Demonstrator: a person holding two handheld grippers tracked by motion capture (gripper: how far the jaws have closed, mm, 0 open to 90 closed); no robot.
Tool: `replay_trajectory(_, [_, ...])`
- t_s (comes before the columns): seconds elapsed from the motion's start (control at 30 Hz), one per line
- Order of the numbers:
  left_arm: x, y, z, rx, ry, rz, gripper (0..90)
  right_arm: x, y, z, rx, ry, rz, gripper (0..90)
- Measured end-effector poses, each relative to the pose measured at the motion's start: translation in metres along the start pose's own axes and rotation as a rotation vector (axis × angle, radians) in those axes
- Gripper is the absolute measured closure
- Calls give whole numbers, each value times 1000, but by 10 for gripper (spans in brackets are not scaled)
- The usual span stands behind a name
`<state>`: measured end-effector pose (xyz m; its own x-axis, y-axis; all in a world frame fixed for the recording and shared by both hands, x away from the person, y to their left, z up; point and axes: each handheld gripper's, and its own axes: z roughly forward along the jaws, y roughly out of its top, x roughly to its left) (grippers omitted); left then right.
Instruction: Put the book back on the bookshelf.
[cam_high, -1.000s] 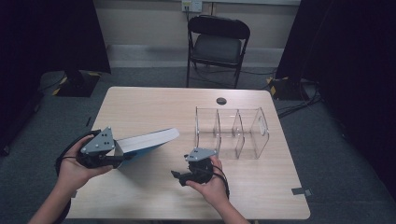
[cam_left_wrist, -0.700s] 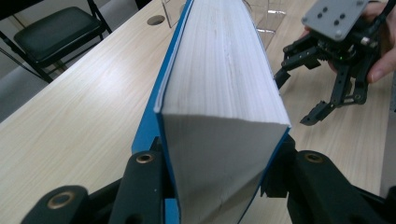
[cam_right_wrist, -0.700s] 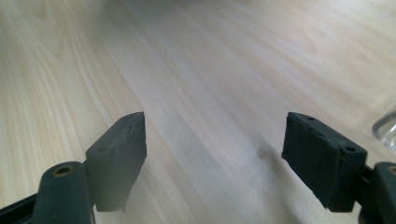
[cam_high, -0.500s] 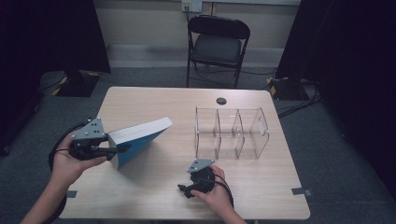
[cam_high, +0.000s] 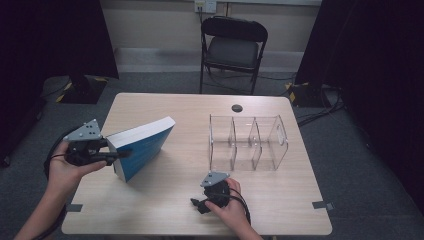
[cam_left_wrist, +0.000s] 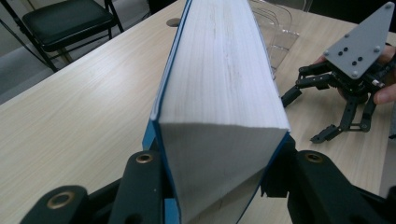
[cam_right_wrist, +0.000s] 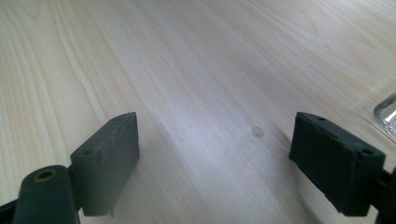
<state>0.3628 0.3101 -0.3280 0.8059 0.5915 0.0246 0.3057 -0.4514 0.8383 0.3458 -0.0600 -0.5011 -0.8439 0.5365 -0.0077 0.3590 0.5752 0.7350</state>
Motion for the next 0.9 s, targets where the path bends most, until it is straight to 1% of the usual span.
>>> replay_trajectory(0.07, [4, -1, -2, -2, 0, -12, 602, 0, 0, 0, 0, 0, 0, 148])
replay_trajectory(0.1, [6, -2, -3, -8, -2, -26, 602, 0, 0, 0, 0, 0, 0, 148])
replay_trajectory(0.2, [10, -3, -5, -2, 3, -37, 601, 0, 0, 0, 0, 0, 0, 148])
replay_trajectory(0.27, [13, -4, -6, -12, 5, -59, 599, 0, 0, 0, 1, 1, 4, 149])
replay_trajectory(0.33, [16, -4, -7, -10, 9, -65, 599, 0, 0, 0, 1, 1, 4, 149])
replay_trajectory(0.37, [19, -6, -9, -16, 10, -83, 596, 0, 0, 0, 1, 1, 4, 149])
replay_trajectory(0.4, [19, -6, -9, -16, 10, -83, 595, 0, 0, 0, 1, 1, 4, 149])
replay_trajectory(0.43, [21, -6, -10, -17, 13, -93, 595, 0, 0, 0, 1, 1, 5, 149])
replay_trajectory(0.47, [22, -7, -10, -13, 18, -88, 595, 0, 0, 0, 1, 1, 5, 149])
replay_trajectory(0.53, [22, -7, -12, -9, 32, -92, 595, 0, 0, 0, 0, 2, 2, 149])
replay_trajectory(0.57, [23, -7, -13, -6, 41, -87, 593, 0, 0, 0, -1, 4, 2, 149])
replay_trajectory(0.6, [24, -7, -14, -9, 59, -87, 590, 0, 0, 0, 0, 3, 5, 149])
replay_trajectory(0.67, [25, -7, -15, -5, 67, -88, 590, 0, 0, 0, 0, 2, 4, 149])
replay_trajectory(0.83, [26, -9, -19, 5, 116, -98, 576, 0, 0, 0, -1, 4, 3, 149])
replay_trajectory(0.87, [26, -9, -20, 7, 128, -94, 574, 0, 0, 0, 0, 4, 5, 149])
replay_trajectory(0.9, [26, -8, -20, 9, 132, -88, 574, 0, 0, 0, 0, 4, 4, 148])
